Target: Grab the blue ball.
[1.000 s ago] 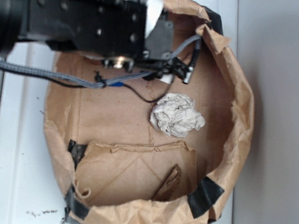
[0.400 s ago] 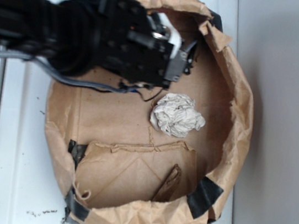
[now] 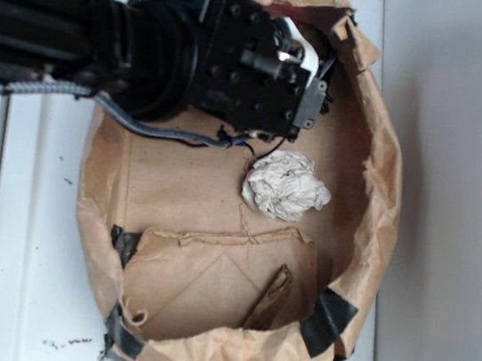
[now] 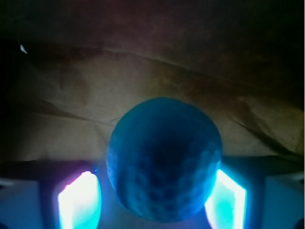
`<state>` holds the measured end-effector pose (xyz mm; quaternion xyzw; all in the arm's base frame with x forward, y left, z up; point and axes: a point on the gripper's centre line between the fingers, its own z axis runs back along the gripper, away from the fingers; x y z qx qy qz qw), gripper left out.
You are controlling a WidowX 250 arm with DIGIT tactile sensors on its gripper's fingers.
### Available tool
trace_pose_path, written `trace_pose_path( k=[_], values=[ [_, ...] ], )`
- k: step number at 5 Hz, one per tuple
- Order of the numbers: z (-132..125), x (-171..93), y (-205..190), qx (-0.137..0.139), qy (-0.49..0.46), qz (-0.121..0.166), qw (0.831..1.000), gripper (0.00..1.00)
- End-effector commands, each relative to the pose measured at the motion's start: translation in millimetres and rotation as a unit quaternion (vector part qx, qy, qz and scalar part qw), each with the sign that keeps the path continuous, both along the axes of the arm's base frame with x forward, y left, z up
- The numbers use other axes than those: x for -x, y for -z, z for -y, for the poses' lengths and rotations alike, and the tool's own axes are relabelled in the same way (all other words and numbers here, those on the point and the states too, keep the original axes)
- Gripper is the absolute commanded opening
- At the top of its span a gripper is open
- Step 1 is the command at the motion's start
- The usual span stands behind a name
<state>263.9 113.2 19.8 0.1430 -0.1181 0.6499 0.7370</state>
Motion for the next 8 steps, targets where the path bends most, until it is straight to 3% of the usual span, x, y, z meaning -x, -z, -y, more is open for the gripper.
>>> trace_pose_path(
  k=[1, 4, 5, 6, 8],
  values=[
    [11.0, 8.0, -17.0, -0.01, 0.055, 0.024, 0.998, 0.0],
    [35.9, 24.1, -61.9, 0.022, 0.194, 0.079, 0.977, 0.0],
    [39.0, 22.5, -79.4, 0.08, 0.307, 0.024, 0.948, 0.0],
    [41.2, 20.2, -94.0, 0.099, 0.422, 0.009, 0.901, 0.0],
    [62.1, 16.5, -125.4, 0.106, 0.466, 0.0, 0.879, 0.0]
  ],
)
